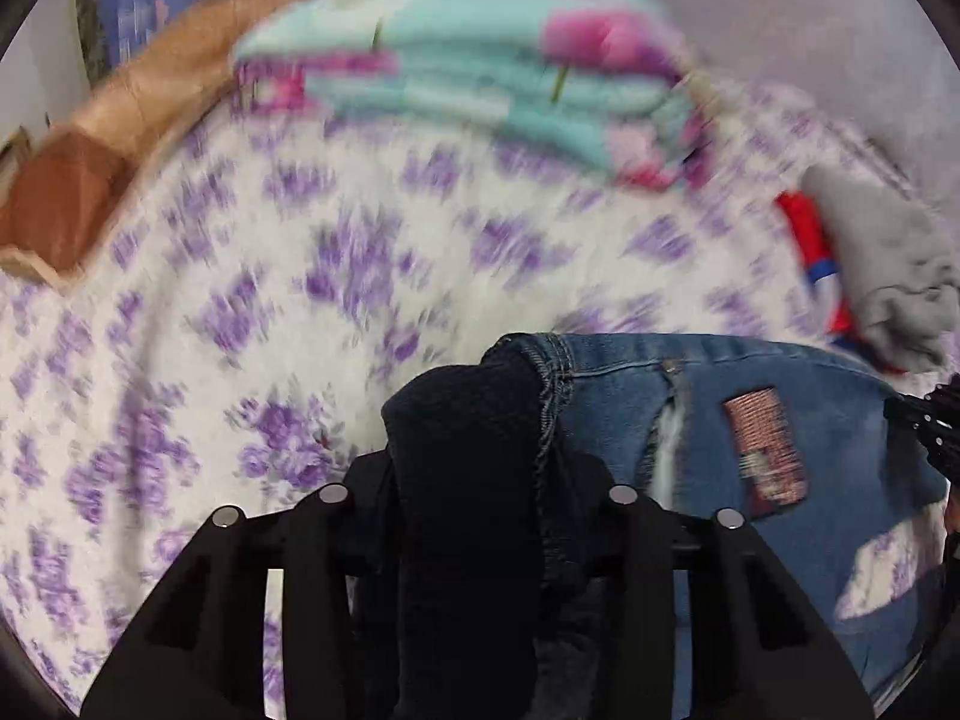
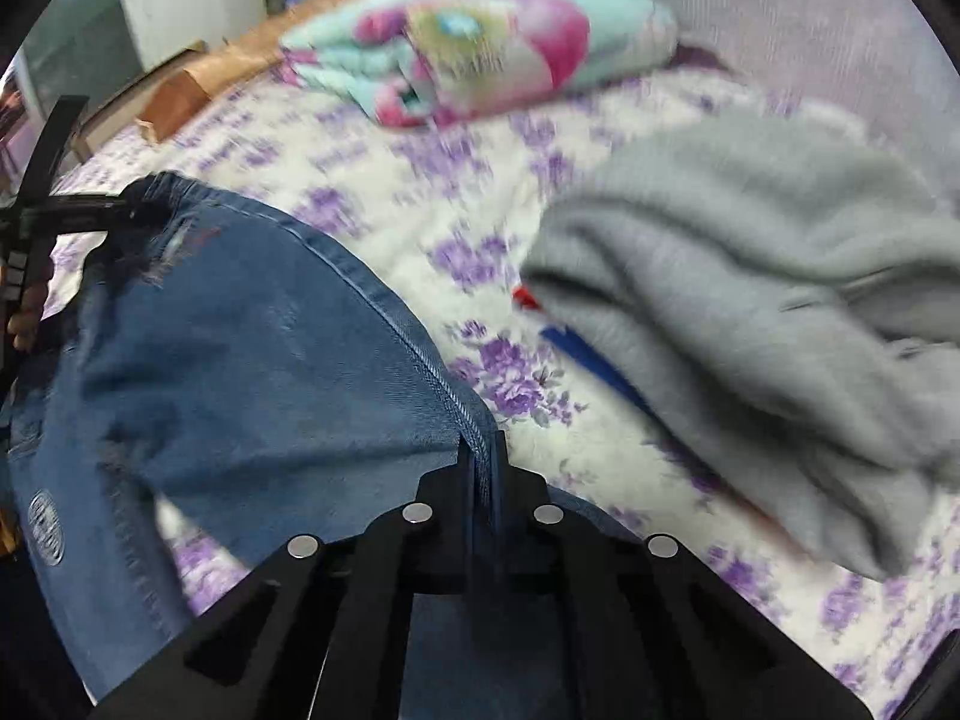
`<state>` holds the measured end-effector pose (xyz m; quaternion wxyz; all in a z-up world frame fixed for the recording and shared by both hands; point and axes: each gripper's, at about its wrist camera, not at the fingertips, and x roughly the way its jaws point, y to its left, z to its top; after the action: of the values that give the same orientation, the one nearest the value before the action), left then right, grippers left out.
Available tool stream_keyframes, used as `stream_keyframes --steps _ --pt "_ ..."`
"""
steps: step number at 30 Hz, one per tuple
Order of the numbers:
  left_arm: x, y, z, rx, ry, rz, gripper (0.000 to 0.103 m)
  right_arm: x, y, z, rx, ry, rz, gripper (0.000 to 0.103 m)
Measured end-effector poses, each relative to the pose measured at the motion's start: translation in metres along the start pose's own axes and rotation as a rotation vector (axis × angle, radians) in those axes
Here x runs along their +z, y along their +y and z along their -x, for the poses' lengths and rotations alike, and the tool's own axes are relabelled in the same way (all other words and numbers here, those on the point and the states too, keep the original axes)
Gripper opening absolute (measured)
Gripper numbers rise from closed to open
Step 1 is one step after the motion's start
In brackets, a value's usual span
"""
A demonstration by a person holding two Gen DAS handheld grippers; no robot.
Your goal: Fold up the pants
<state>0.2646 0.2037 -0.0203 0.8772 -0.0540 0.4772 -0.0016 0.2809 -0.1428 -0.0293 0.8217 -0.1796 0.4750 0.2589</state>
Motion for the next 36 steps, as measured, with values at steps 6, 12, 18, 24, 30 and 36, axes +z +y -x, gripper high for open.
stream_keyframes --steps 6,12,18,24,30,36 --pt "-0.028 0.0 0.096 -0.07 -0.179 0.014 0.038 -0.025 0.042 0.097 -0.051 -0.2 0.081 0.004" --pt "-0.105 0.019 0.155 -0.13 -0.195 0.027 0.049 -0.134 0.12 0.178 0.034 -0.275 0.17 0.005" --pt "-0.186 0.046 0.137 -0.175 -0.022 0.152 0.055 -0.227 0.175 0.105 0.1 -0.059 0.148 0.005" --pt "-0.204 0.038 0.189 -0.253 -0.128 0.163 0.058 -0.232 0.162 0.108 0.111 -0.117 0.066 0.005" --pt "-0.182 0.006 0.201 -0.234 -0.208 0.122 0.076 -0.237 0.17 0.101 0.087 -0.12 0.059 0.006" --pt "-0.196 -0.037 0.088 0.025 -0.036 -0.058 0.081 -0.234 0.156 0.13 0.047 -0.153 -0.065 0.068"
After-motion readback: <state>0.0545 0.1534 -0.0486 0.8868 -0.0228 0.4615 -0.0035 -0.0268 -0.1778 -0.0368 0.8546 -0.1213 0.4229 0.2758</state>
